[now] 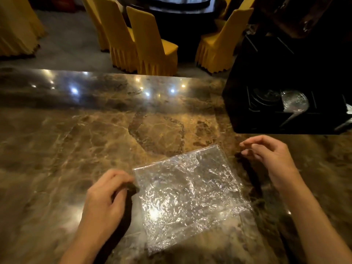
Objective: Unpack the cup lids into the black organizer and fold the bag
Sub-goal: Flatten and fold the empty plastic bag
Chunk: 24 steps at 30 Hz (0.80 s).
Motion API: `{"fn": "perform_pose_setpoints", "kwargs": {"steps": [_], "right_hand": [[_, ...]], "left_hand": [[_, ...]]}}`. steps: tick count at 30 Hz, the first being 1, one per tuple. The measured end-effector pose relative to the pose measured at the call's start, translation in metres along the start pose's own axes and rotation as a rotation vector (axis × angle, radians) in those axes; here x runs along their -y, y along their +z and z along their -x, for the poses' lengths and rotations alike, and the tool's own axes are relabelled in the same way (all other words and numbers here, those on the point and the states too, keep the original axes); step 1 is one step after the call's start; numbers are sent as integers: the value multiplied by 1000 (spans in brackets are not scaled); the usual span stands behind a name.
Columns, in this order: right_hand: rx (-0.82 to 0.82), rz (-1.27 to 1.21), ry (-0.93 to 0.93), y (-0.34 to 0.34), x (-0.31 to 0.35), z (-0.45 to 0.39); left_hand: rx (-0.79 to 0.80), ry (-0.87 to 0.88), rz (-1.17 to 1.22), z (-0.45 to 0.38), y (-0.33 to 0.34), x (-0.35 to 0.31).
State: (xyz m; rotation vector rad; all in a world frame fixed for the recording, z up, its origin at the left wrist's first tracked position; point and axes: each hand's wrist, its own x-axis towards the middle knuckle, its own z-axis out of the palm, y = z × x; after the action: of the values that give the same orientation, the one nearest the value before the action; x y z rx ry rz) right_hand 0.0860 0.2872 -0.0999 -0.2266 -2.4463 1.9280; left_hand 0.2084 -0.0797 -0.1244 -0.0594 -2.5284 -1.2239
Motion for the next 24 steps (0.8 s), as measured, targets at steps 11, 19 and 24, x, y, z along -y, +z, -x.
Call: {"fn": "perform_pose_setpoints", "kwargs": {"steps": [11, 19, 24], "right_hand": [[433, 997, -434, 124, -30, 85], [344, 1251, -354, 80, -64, 71], [256, 1226, -230, 38, -66, 60]], "left_hand": [[496, 149, -689, -6, 92, -22], [457, 56, -785, 7, 84, -3], [442, 43, -765, 10, 72, -6]]}}
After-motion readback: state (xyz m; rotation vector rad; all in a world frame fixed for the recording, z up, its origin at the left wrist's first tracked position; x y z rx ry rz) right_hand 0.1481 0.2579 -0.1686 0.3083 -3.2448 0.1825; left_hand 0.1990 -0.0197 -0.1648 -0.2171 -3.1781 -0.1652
